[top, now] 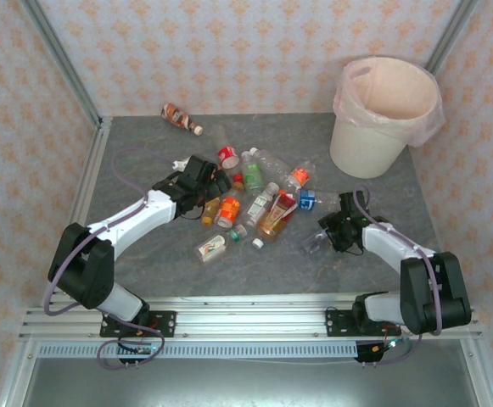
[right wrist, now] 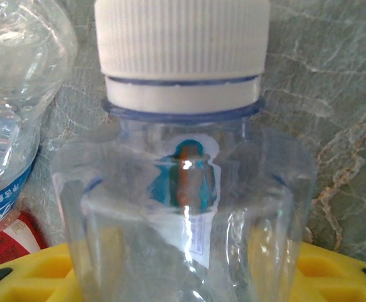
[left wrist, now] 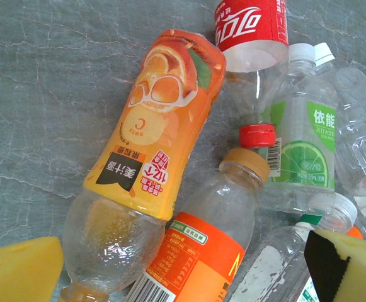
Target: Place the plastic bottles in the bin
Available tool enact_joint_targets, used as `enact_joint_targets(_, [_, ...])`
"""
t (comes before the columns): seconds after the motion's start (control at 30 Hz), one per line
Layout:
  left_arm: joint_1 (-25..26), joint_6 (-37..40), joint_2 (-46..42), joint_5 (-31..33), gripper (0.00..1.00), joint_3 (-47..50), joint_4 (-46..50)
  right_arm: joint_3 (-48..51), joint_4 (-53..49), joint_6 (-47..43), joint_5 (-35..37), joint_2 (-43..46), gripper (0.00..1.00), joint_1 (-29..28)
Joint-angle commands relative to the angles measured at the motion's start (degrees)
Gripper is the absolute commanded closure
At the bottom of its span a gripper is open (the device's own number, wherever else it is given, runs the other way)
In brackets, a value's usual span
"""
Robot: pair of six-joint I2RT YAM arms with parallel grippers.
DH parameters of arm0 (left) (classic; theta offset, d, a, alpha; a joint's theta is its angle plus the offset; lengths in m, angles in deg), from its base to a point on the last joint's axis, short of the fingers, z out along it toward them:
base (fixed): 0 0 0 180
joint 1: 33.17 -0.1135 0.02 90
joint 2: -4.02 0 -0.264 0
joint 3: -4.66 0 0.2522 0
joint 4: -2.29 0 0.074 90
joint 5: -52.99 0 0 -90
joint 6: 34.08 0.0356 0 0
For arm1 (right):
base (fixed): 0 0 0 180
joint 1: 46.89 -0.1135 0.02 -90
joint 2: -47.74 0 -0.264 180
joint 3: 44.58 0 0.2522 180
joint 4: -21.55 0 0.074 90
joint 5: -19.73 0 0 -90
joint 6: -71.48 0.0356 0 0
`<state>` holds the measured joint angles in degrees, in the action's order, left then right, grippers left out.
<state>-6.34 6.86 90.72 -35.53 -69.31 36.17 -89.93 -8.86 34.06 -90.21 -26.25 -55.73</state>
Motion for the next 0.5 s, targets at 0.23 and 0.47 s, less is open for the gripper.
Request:
enact_joint_targets(0.23, [-0.2, -0.6, 1.5, -0.6, 0.00, -0.9, 0.6, 0.5, -3.5, -4.2, 1.3, 5.5, 0.59, -0.3])
enact_joint_targets(0.47, [0.0, -0.6, 1.8, -1.0, 0.00, -2.2, 0.2, -1.0, -2.8, -6.0, 3.1, 12.7, 0.60, -0.3])
